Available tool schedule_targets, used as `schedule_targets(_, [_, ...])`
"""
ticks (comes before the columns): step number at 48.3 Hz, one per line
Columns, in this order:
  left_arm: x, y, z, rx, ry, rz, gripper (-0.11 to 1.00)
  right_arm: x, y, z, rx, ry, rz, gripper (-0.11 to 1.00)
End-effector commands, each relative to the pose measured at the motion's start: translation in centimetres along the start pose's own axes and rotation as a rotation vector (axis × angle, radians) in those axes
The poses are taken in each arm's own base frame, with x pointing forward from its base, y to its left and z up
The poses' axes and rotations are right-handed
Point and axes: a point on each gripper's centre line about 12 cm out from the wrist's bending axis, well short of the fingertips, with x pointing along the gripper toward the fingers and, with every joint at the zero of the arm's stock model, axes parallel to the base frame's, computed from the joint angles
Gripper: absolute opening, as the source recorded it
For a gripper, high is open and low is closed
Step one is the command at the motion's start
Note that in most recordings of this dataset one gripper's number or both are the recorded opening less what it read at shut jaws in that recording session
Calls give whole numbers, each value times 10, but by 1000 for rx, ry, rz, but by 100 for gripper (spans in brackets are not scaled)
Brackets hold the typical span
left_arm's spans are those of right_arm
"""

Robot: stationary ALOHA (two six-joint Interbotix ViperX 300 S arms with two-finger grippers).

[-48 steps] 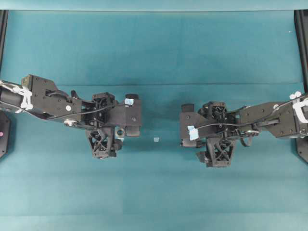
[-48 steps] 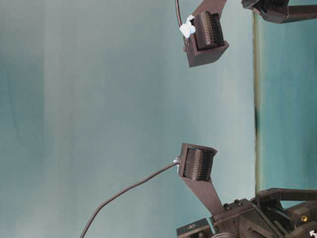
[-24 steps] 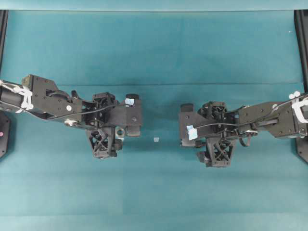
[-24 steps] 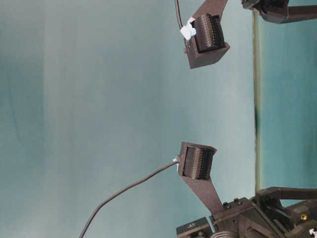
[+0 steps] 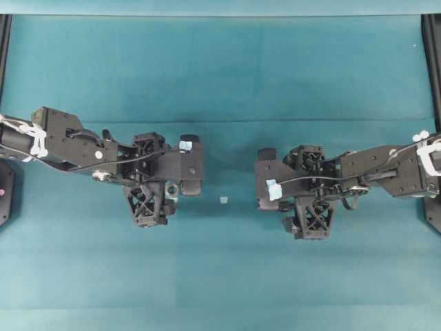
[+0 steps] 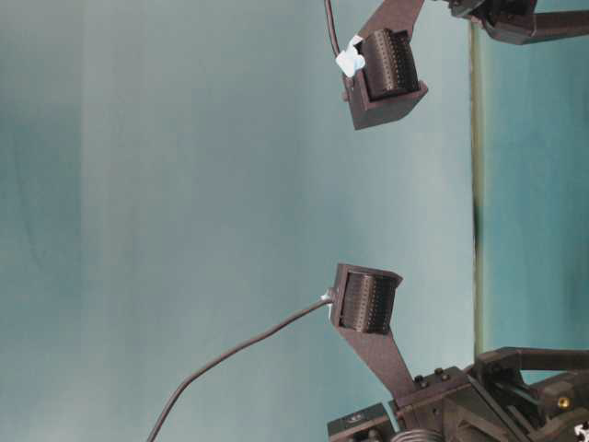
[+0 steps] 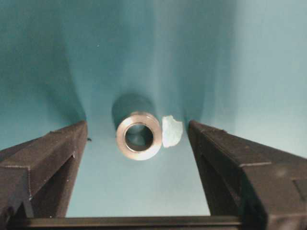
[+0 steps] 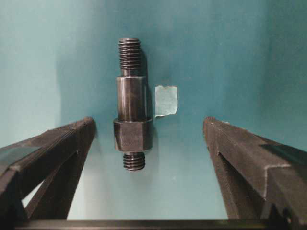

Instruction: Insert the washer onto the shaft with both hands.

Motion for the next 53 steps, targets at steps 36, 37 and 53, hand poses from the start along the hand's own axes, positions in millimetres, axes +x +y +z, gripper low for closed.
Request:
schedule_targets(36, [-4, -7, 7, 30, -23, -8, 35, 1, -1, -2, 1, 66, 2, 0])
schedule_targets(37, [-4, -7, 7, 32, -23, -8, 35, 1, -1, -2, 1, 66, 2, 0])
schedule_targets(53, [-4, -7, 7, 30, -20, -8, 35, 1, -1, -2, 1, 67, 2, 0])
